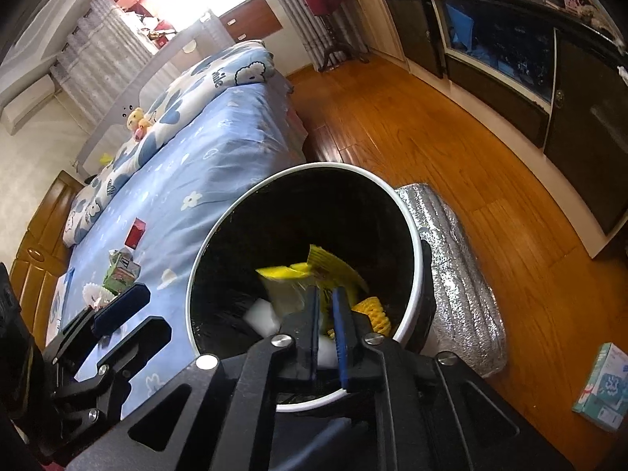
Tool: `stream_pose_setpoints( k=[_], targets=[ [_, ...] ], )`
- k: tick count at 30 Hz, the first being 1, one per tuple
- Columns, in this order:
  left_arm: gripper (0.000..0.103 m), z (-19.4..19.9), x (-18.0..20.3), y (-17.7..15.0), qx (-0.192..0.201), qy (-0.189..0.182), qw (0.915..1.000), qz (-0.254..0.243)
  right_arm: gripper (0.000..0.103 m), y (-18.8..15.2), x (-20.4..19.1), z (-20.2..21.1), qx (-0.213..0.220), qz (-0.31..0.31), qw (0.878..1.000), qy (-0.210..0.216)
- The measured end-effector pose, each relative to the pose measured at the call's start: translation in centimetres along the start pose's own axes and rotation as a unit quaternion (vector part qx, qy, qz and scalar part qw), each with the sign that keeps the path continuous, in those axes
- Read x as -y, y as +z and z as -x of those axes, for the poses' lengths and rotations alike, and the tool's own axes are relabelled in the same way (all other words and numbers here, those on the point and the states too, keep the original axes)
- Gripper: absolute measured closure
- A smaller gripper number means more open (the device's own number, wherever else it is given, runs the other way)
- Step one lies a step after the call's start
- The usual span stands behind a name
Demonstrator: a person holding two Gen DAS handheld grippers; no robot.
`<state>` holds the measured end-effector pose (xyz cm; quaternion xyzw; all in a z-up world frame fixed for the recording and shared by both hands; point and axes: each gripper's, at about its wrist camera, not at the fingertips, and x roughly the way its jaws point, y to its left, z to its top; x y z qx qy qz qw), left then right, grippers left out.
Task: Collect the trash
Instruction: 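Carry both items over the bin and open both tools to drop them, then move both open tools back to the remaining trash on the bed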
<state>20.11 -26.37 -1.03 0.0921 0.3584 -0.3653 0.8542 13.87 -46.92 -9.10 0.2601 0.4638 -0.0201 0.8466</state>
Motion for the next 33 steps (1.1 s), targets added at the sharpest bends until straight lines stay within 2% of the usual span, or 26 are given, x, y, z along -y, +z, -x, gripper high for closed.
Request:
stream_pose_setpoints(
  k=[3,4,7,11,17,22,23,24,28,29,33],
  targets=[
    [0.044,0.4,-0.3,-0.6,0.001,0.000,0.9999,0.012,0.068,-0.2,-0.1,0.1,0.003,-0.004,1.000,0.005],
    [0.043,0.8,-0.7,-1.0,0.000,0.001,0.9999,0.017,0.058,-0.3,-0.3,0.2,0.006,-0.004,1.000,0.009],
    [0.041,1.7,-1.7,-2.3,-0.002,0.000,0.9994,0.034,0.053,-0.8,-1.0,0.5,0.013,0.001,1.000,0.014],
    [0.039,3.4,-3.7,-4.1,-0.005,0.022,0.9972,0.072,0.031,-1.7,-2.8,1.1,0.034,0.013,0.999,0.025],
    [0.037,6.7,-6.3,-6.9,-0.002,0.067,0.9903,0.122,0.022,-3.0,-6.4,1.3,0.054,0.042,0.997,0.042],
    [0.037,9.4,-8.1,-9.4,0.000,0.106,0.9825,0.153,0.021,-4.3,-9.8,0.4,0.050,0.070,0.994,0.063],
    [0.037,10.0,-8.5,-9.9,0.000,0.073,0.9897,0.123,0.021,-4.5,-10.4,0.1,0.046,0.075,0.994,0.068],
    [0.036,10.4,-8.9,-10.3,0.000,0.080,0.9884,0.129,0.021,-4.8,-10.9,-0.2,0.042,0.079,0.993,0.071],
    [0.036,12.3,-10.1,-12.1,0.001,0.105,0.9818,0.158,0.021,-5.9,-13.3,-1.4,0.027,0.100,0.991,0.085],
    [0.036,12.7,-10.1,-12.5,0.002,0.126,0.9751,0.182,0.021,-6.1,-13.8,-1.7,0.023,0.104,0.990,0.089],
    [0.036,14.9,-10.6,-13.9,0.006,0.153,0.9670,0.203,0.021,-7.2,-15.8,-2.7,0.011,0.120,0.987,0.103]
  ],
)
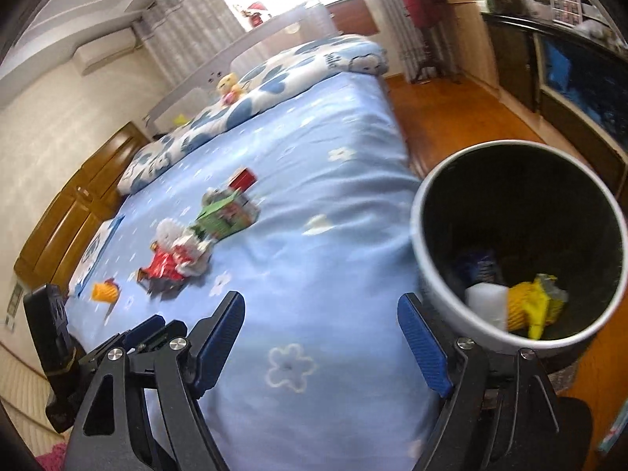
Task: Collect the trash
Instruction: 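Move both open tools back to the remaining trash on the bed, then grasp the red snack wrapper with the left tool while the right grasps the tissue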
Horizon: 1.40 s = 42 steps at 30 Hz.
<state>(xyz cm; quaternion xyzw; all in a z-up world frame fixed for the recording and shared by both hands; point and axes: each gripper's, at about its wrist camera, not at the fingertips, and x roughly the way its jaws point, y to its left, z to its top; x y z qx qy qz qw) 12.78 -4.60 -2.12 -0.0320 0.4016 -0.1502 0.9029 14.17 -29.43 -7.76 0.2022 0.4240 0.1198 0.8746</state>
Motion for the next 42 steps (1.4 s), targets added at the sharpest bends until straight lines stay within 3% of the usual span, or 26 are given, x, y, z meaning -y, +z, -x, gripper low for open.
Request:
stream_pose_setpoints(
  k=[1,14,22,30,35,39,41,42],
  targets=[
    [0.036,0.4,-0.5,-0.2,0.004,0.021,0.9996,0.018,0.021,-0.1,-0.6,-0.5,-0.004,0.005,1.000,0.005],
    [0.036,3.3,-4.4,-1.8,0.010,0.095,0.9918,0.085,0.021,-0.9,-6.4,-5.1,-0.041,0.042,0.997,0.051],
    [0.036,2.7,-6.2,-0.7,0.006,0.103,0.9903,0.093,0.021,0.0,-9.8,-8.4,-0.051,0.060,0.994,0.074],
    [0.038,-0.5,-8.6,2.0,-0.003,0.104,0.9908,0.088,0.023,1.3,-12.7,-12.1,-0.061,0.082,0.991,0.088],
    [0.039,-2.7,-9.9,3.3,-0.005,0.094,0.9917,0.088,0.032,2.3,-13.5,-14.5,-0.071,0.081,0.989,0.098],
    [0.054,-4.1,-10.3,3.6,-0.012,0.086,0.9922,0.090,0.040,2.9,-13.7,-16.4,-0.083,0.077,0.988,0.101],
    [0.069,-4.8,-10.4,3.6,-0.018,0.078,0.9926,0.091,0.049,2.9,-13.8,-17.5,-0.091,0.076,0.988,0.103],
    [0.083,-5.2,-10.5,3.7,-0.021,0.074,0.9929,0.091,0.053,2.9,-13.8,-17.9,-0.096,0.073,0.987,0.105]
  ],
)
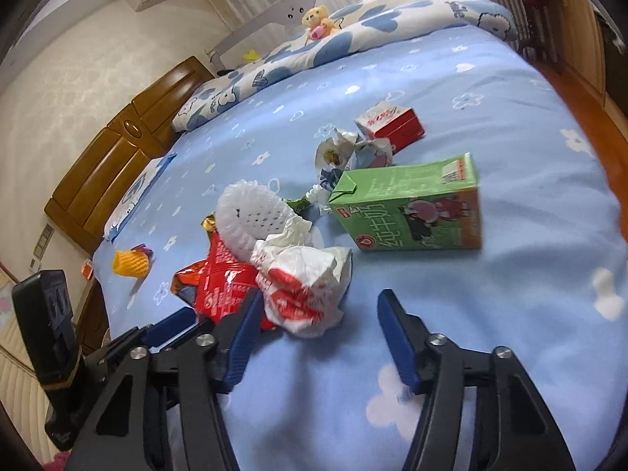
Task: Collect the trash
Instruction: 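Grasp the red snack wrapper with the left tool while the right grasps the tissue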
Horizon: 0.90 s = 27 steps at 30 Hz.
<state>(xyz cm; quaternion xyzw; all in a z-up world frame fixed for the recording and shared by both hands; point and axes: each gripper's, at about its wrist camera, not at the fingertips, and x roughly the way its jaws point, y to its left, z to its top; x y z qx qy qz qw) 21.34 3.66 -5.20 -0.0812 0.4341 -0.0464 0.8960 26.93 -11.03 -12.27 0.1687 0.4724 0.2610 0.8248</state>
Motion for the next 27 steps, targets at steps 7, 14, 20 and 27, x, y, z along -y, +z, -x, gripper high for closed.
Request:
stream_pose_setpoints(
  k=[7,14,20,27],
  targets=[
    [0.101,0.7,0.5,-0.2,0.021,-0.014,0.9997,-0.007,0.080,-0.4,-0.2,1.5,0.013,0.007,1.000,0.022],
    [0.102,3.0,0.8,-1.8,0.034,-0.036,0.9988,-0.006,0.081,-1.9,1.1,5.9,0.038,-0.005,0.999,0.016],
    [0.102,4.5,2.3,-2.9,0.032,-0.061,0.9975,-0.017,0.081,-3.8,2.4,9.5,0.051,-0.007,0.999,-0.009],
    [0.102,5.6,4.9,-3.0,0.035,-0.088,0.9943,-0.047,0.081,-5.7,4.3,14.2,0.075,-0.017,0.996,-0.039]
  ],
)
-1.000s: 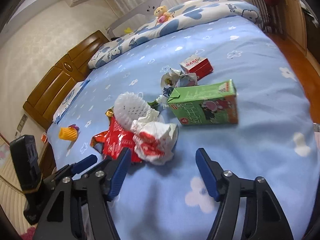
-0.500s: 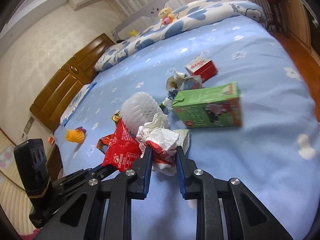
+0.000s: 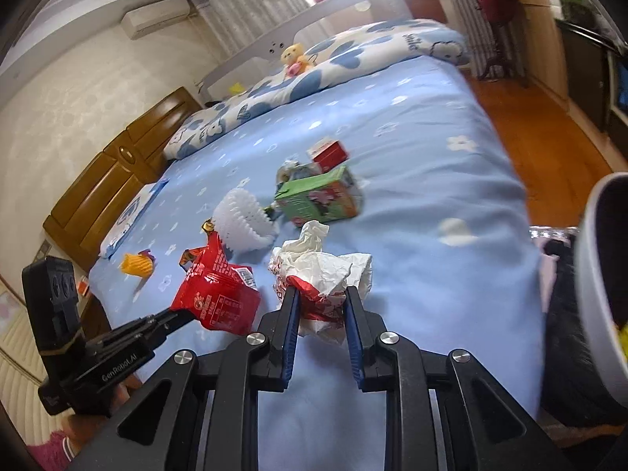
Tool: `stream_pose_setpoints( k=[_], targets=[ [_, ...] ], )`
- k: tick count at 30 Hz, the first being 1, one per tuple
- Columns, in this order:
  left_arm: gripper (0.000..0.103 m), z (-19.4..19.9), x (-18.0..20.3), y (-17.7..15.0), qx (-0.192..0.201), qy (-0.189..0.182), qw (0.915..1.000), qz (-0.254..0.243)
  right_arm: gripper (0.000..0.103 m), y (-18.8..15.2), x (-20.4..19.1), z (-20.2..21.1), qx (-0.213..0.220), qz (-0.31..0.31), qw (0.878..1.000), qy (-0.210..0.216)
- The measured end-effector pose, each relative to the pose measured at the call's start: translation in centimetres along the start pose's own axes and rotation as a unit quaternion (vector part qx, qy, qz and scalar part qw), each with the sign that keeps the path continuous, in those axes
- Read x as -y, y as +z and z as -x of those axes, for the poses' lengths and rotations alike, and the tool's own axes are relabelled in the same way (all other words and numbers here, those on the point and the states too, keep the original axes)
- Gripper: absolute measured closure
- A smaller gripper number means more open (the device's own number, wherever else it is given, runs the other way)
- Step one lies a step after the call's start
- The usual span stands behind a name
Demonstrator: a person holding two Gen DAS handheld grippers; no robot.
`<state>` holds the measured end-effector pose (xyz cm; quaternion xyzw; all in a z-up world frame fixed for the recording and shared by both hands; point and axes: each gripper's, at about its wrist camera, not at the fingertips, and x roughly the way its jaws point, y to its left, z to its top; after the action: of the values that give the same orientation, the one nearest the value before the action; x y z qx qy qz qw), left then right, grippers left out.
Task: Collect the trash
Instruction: 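Grasp the red snack wrapper with the left tool while the right grasps the tissue, then carry both items over the bin and release them inside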
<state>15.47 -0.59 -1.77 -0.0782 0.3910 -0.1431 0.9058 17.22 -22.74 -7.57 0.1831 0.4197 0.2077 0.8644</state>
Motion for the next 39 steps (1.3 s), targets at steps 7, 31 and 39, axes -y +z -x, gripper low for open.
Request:
stream_pose_setpoints(
  k=[7,31,39],
  targets=[
    [0.102,-0.3,3.2,0.1,-0.006,-0.026,0.9992,-0.031,0.081,-1.1,2.4,4.2,0.025,-0.020,0.999,-0.030],
    [0.102,-3.9,15.2,1.3,-0.024,-0.107,0.9830,-0.147,0.081,-2.8,11.8,13.3,0.087,-0.102,0.984,-0.119],
    [0.102,-5.5,17.8,2.0,-0.030,-0.125,0.9776,-0.167,0.081,-2.7,13.9,14.4,0.092,-0.120,0.979,-0.137]
  ],
)
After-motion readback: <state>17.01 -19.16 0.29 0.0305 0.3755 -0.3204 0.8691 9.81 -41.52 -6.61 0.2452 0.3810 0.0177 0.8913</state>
